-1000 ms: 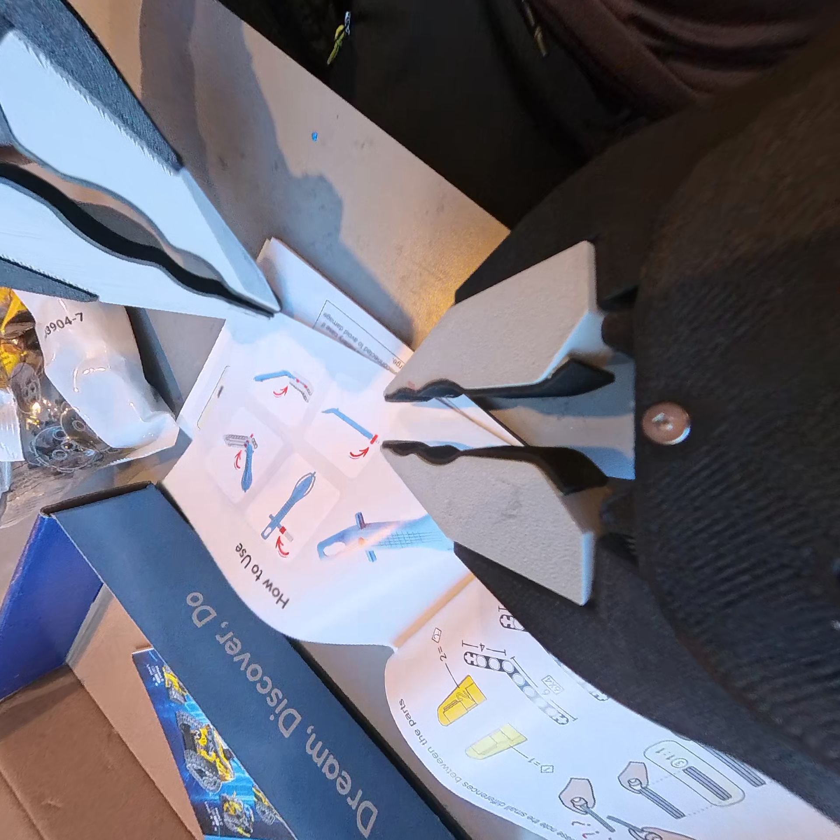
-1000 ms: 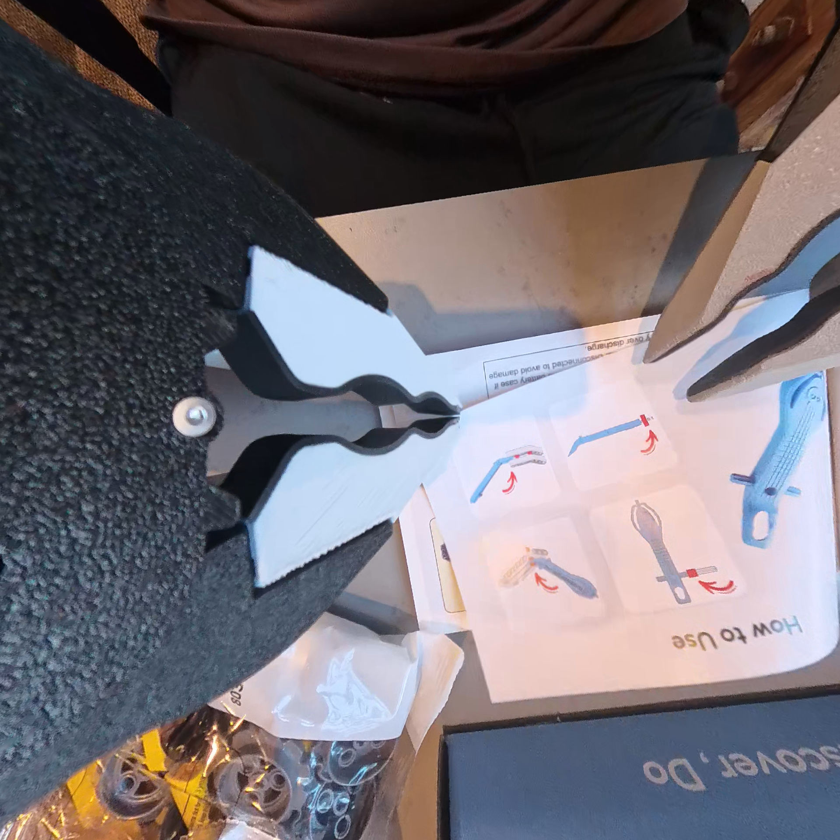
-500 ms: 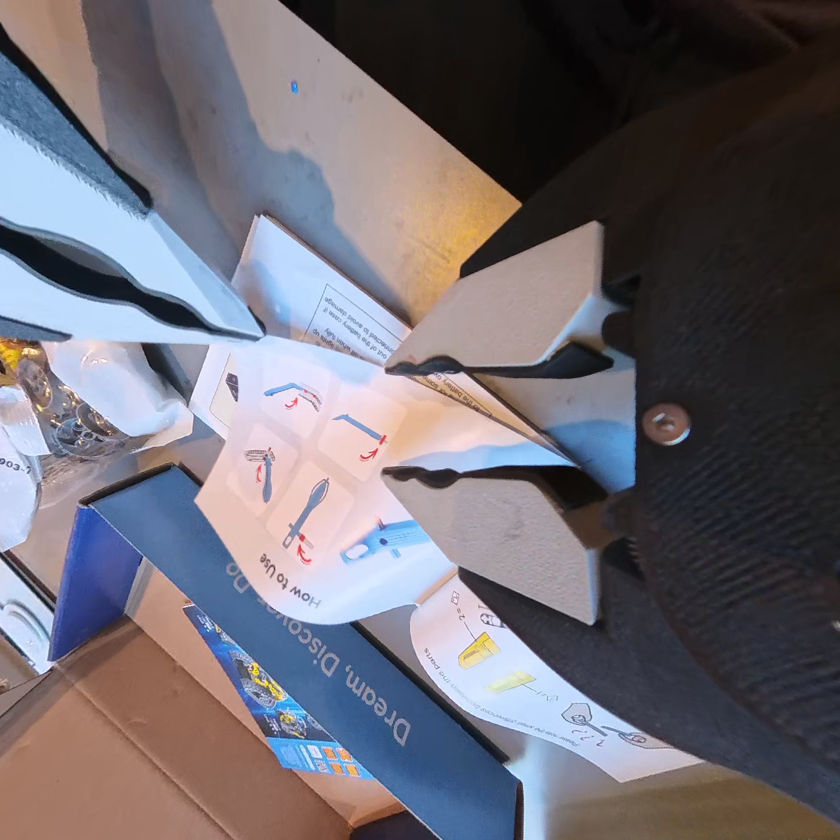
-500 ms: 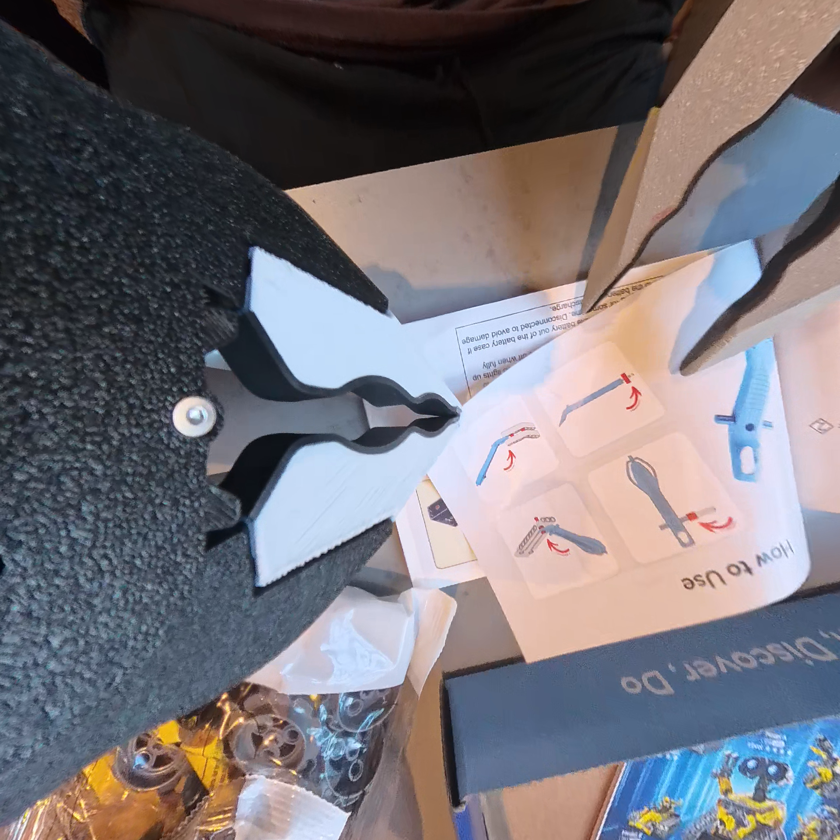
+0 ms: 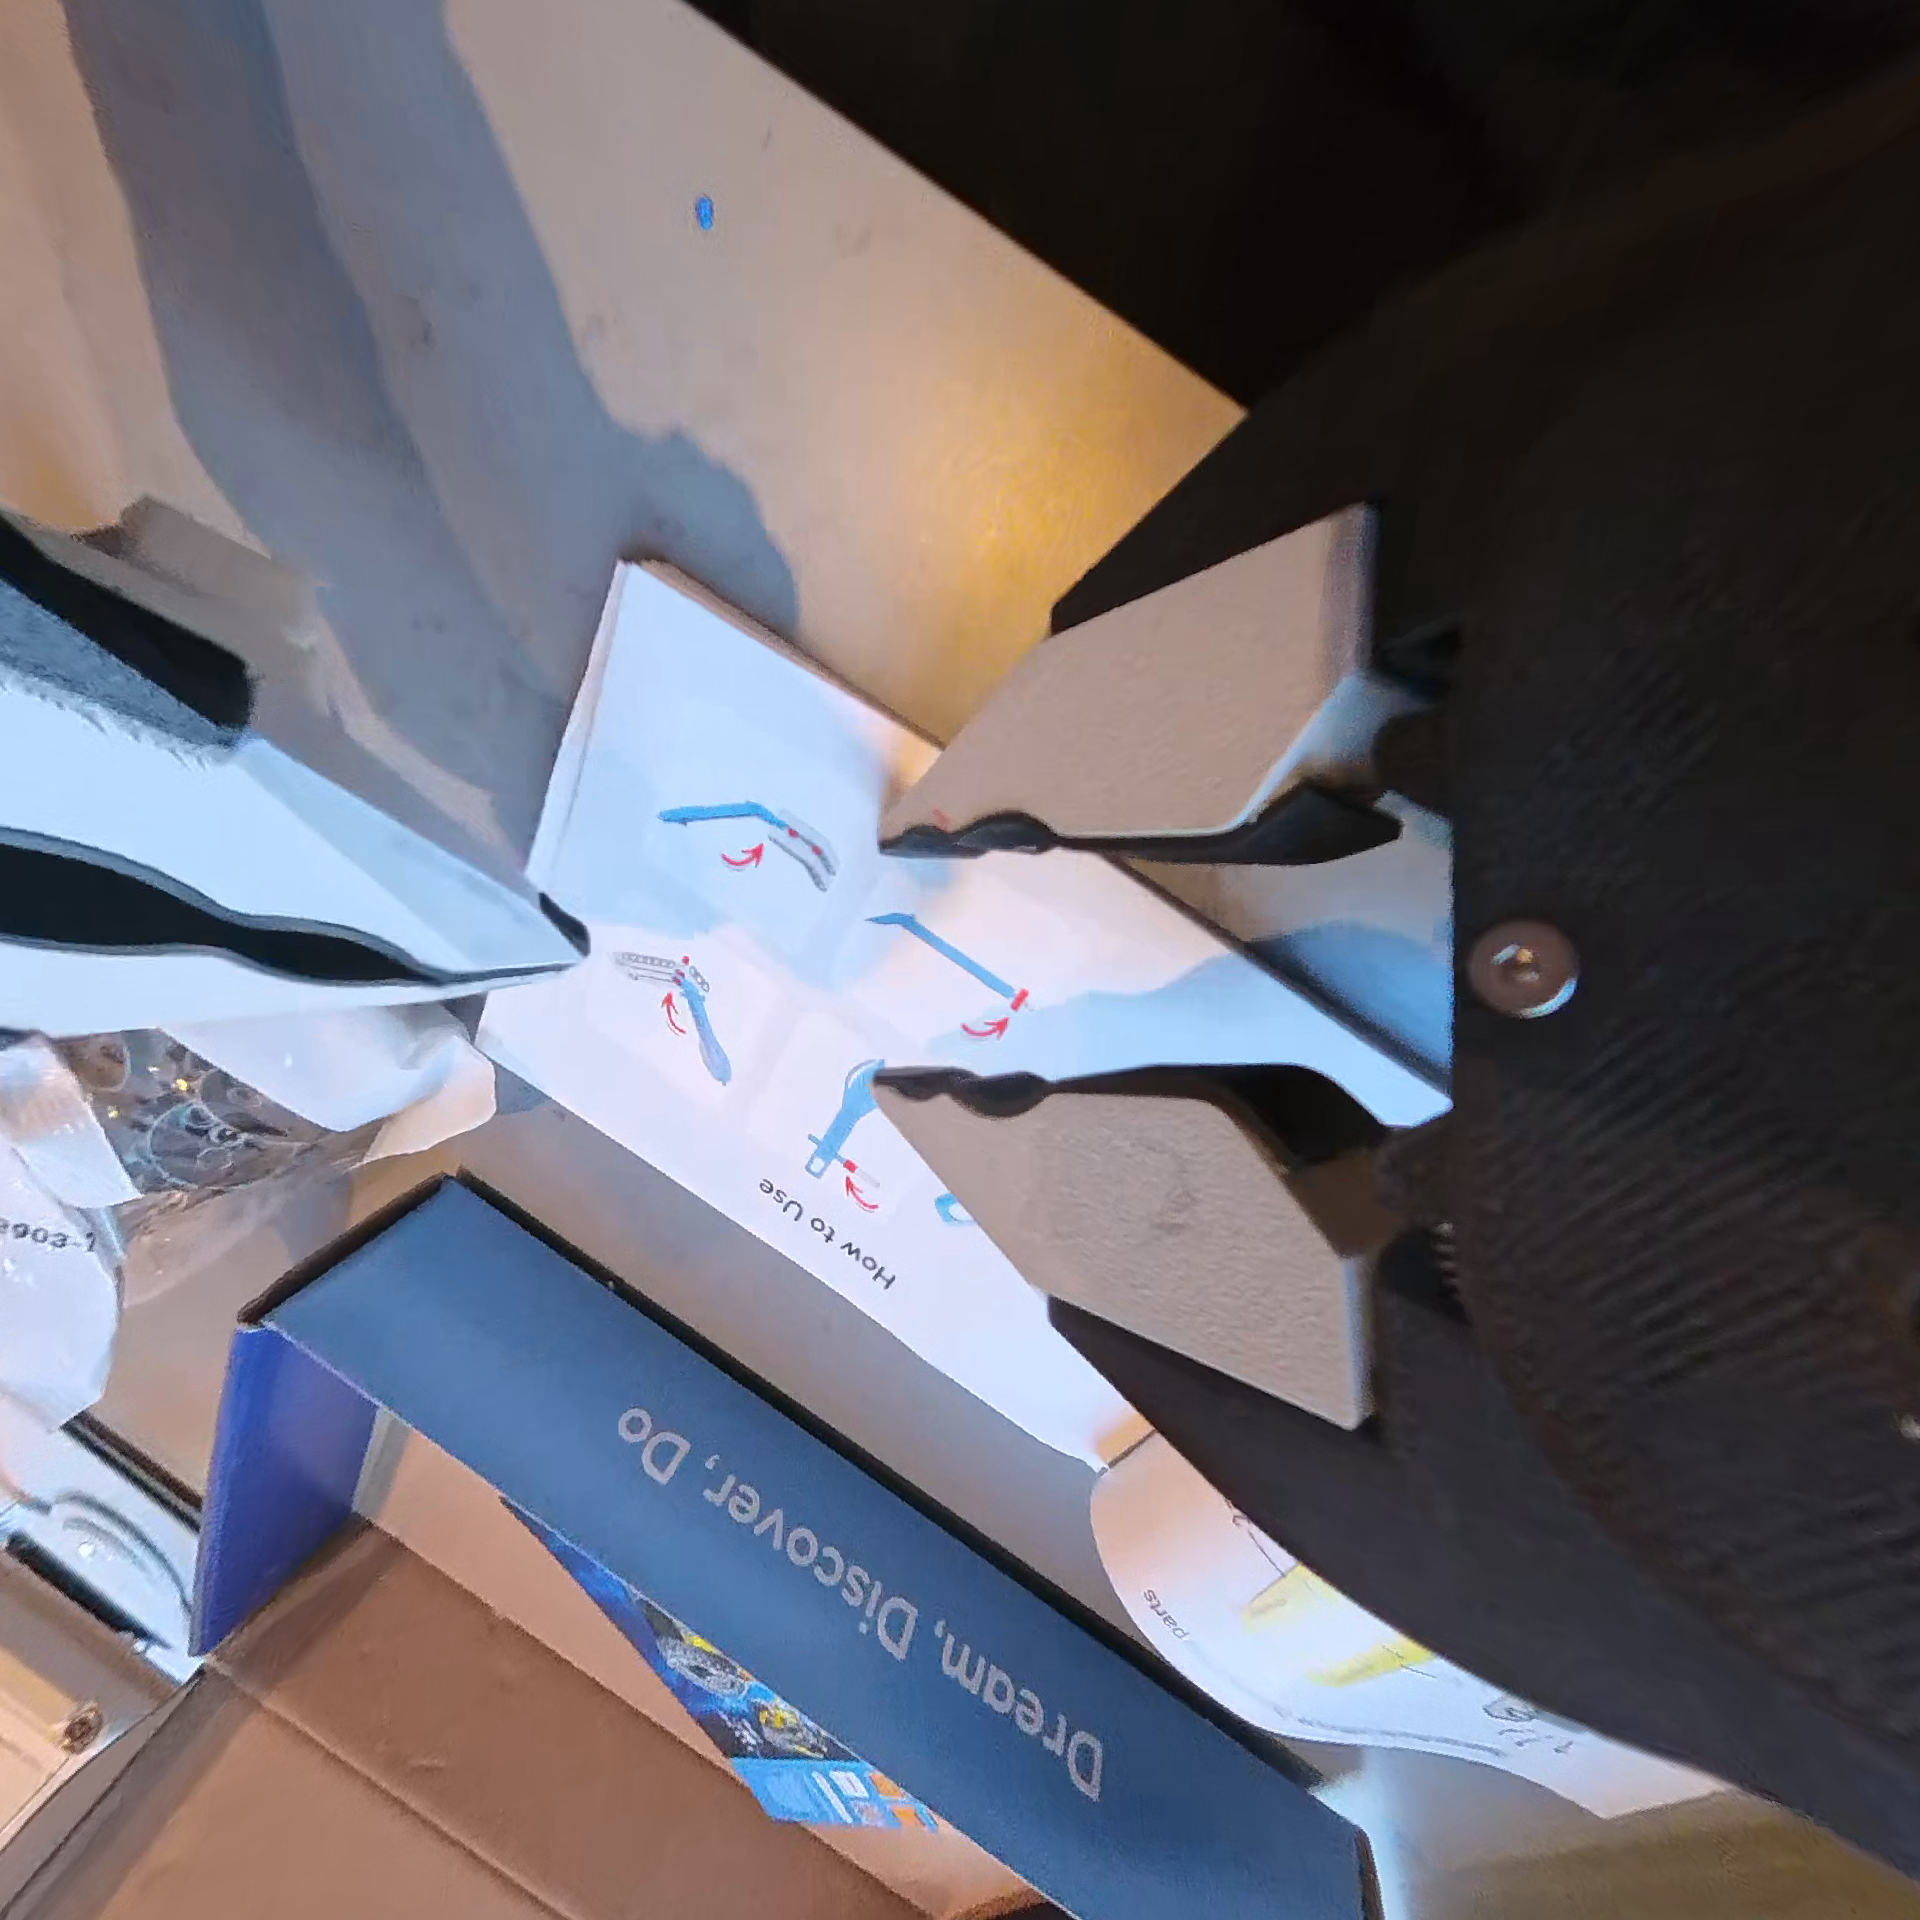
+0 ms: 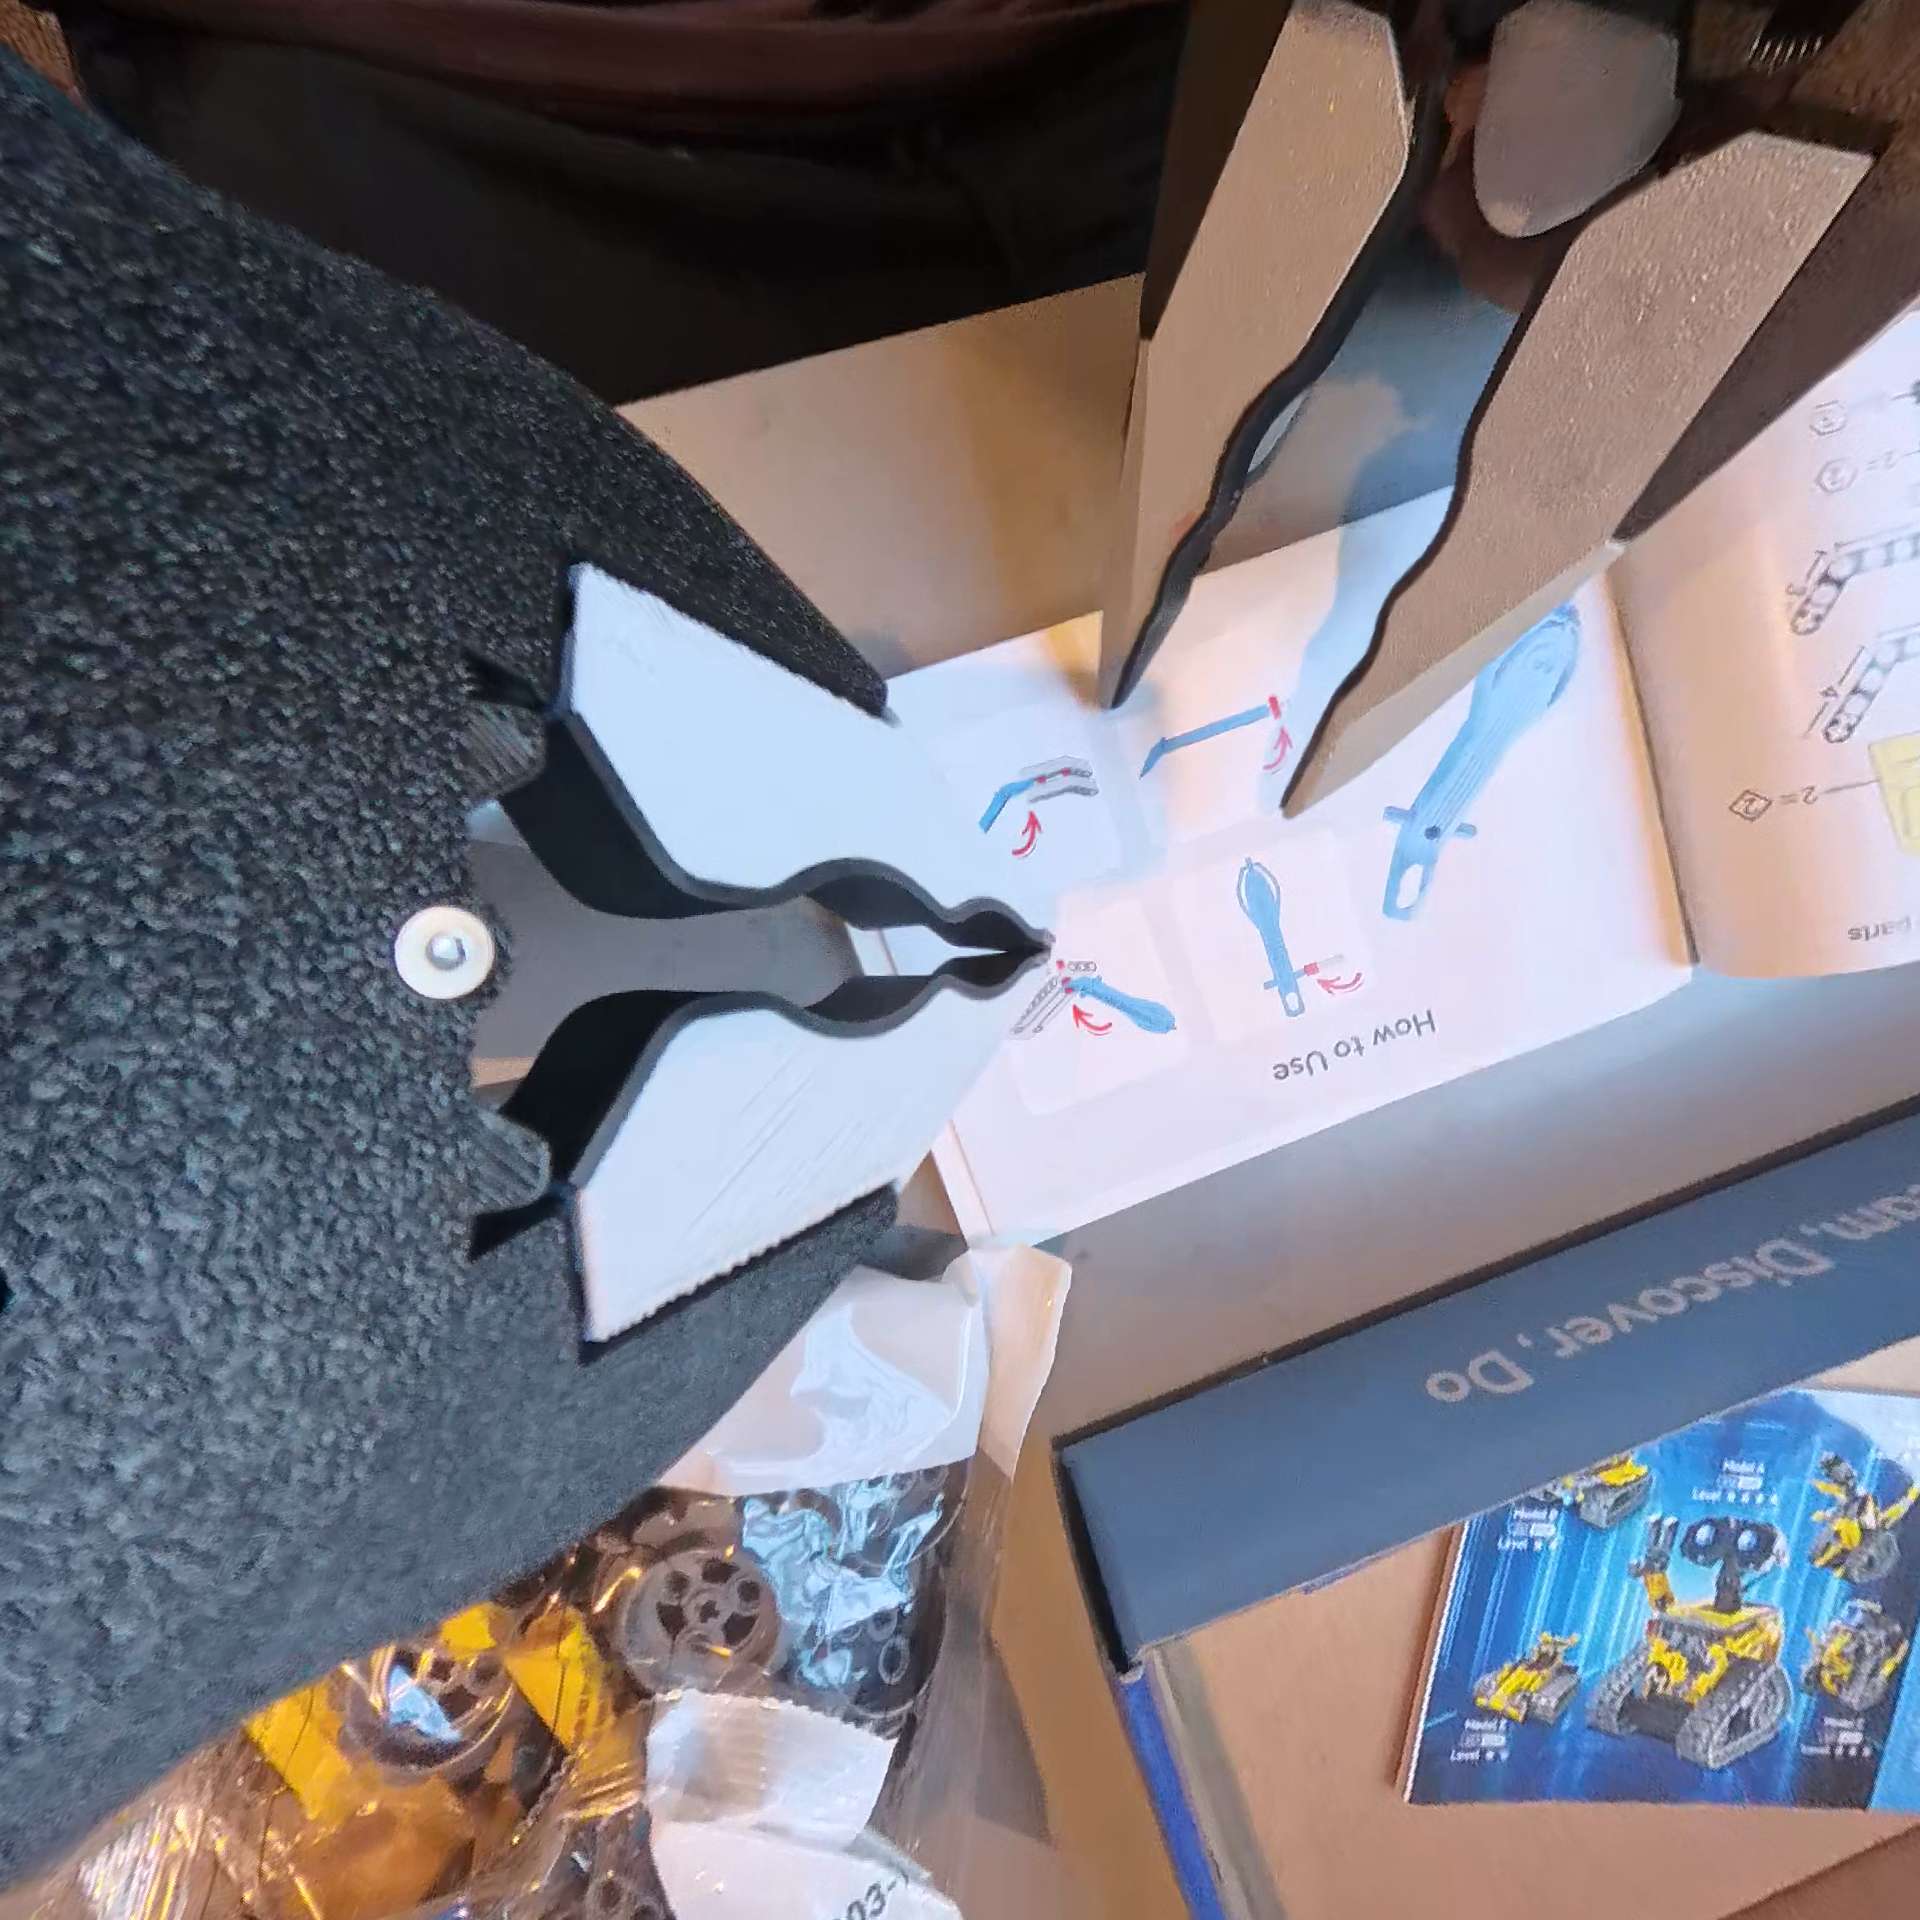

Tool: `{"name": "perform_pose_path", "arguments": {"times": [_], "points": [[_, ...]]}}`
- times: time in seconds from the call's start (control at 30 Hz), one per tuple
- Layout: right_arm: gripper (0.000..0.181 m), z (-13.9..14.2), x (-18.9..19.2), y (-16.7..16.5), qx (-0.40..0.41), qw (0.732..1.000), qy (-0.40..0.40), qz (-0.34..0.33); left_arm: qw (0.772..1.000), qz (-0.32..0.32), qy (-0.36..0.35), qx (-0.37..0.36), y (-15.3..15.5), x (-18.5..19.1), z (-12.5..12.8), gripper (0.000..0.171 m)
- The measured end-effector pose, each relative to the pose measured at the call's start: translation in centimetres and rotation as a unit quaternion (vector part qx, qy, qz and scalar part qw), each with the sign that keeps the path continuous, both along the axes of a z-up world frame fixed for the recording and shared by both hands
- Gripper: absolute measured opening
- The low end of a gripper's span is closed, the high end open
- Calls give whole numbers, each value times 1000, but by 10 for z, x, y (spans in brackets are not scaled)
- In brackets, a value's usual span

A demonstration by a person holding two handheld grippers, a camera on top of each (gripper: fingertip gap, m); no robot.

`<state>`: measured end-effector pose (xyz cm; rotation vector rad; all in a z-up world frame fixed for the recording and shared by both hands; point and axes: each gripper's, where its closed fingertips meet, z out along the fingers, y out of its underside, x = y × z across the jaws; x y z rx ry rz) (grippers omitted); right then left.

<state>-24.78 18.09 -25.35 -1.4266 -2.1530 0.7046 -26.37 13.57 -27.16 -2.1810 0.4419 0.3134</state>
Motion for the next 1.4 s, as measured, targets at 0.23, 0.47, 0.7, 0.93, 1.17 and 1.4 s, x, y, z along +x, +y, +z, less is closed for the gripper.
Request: {"name": "perform_pose_path", "arguments": {"times": [0.23,0.47,0.7,0.93,1.17,1.4], "points": [[47,-14,13,-5,-43,998,-44,21,999,26,-33,-11,-1,-14,-2,35],[77,-31,9,-6,-37,997,-64,15,999,27,-39,-13,-2,-15,-2,33],[100,-26,1,-2,-49,997,-59,14,998,46,-45,-1,-11,-39,14,32],[105,-35,-5,-3,-37,997,-62,24,994,80,-74,21,-21,-70,35,32],[90,-34,-6,-10,-32,996,-66,43,991,90,-101,24,-23,-79,38,32],[21,-31,-18,-3,-44,998,-41,20,992,83,-98,14,-21,-74,33,32]]}}
